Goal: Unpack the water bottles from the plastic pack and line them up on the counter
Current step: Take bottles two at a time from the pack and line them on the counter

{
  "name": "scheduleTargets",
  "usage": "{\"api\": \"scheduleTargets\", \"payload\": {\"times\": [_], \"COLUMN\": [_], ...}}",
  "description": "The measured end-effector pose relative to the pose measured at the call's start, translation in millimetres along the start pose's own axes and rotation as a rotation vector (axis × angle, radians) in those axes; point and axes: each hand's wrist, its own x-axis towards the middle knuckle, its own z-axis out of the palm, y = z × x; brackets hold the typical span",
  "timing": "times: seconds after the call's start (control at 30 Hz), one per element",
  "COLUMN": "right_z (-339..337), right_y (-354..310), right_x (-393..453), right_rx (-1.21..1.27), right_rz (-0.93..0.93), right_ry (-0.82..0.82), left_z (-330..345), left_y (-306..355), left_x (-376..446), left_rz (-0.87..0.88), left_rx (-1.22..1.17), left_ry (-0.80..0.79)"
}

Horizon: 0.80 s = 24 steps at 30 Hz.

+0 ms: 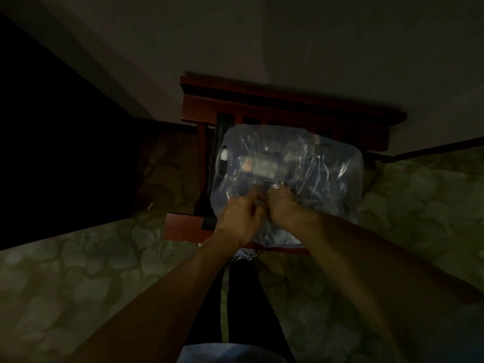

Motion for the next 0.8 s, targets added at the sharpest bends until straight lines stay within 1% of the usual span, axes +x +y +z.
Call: {"api": "scheduleTargets", "payload": {"times": [0.07,0.13,0.2,0.27,0.33,0.4,0.47,0.53,0.57,0.6,0.67,0.7,0.73,0.77,0.8], "right_z": [-0.8,-1.5,4.0,5.5,6.3,8.1,9.5,8.6,7.8,7.0,4.0,3.7,5.1,8.0,12.0], "right_y": [3.2,12.1,16.9,17.5,14.9,12.4,9.9,9.3,8.7,7.3,-2.3,-10.6,-20.7,-30.1,-36.1], "right_x": [-8.8,-26.6,-45.0,-68.7,-90.8,-107.8,-121.1,-132.5,-137.3,-142.3,-152.9,-156.9,-159.8,-161.5,-161.9], "right_rx": [-0.014,0.104,0.253,0.428,0.548,0.683,0.85,0.957,0.989,1.013,1.014,0.981,0.946,0.948,1.03], "right_rz": [0.09,0.179,0.231,0.234,0.263,0.328,0.4,0.472,0.512,0.558,0.637,0.648,0.629,0.584,0.525], "right_ry": [-0.024,0.021,0.2,0.349,0.51,0.612,0.661,0.74,0.781,0.826,0.96,1.044,1.113,1.155,1.16], "left_z": [0.1,0.0,1.5,3.7,6.0,7.1,5.1,1.9,-0.5,-3.0,-8.3,-10.7,-12.1,-12.5,-12.6], "left_y": [-1.2,0.2,3.2,7.2,10.3,13.1,18.0,28.7,37.0,46.7,68.5,77.9,84.1,87.1,87.6], "left_x": [0.5,2.6,4.5,5.0,4.2,3.6,1.3,-3.1,-5.1,-6.2,-7.6,-8.3,-8.6,-8.6,-9.0], "left_rz": [0.029,0.024,0.007,-0.004,-0.009,-0.039,-0.103,-0.193,-0.263,-0.346,-0.461,-0.473,-0.457,-0.423,-0.392], "left_rx": [0.02,0.041,0.061,0.084,0.11,0.116,0.058,-0.065,-0.175,-0.332,-0.726,-0.88,-0.97,-1.007,-1.001], "left_ry": [0.022,0.044,0.035,0.029,0.032,0.034,0.044,0.067,0.06,0.0,-0.262,-0.375,-0.435,-0.456,-0.46]}}
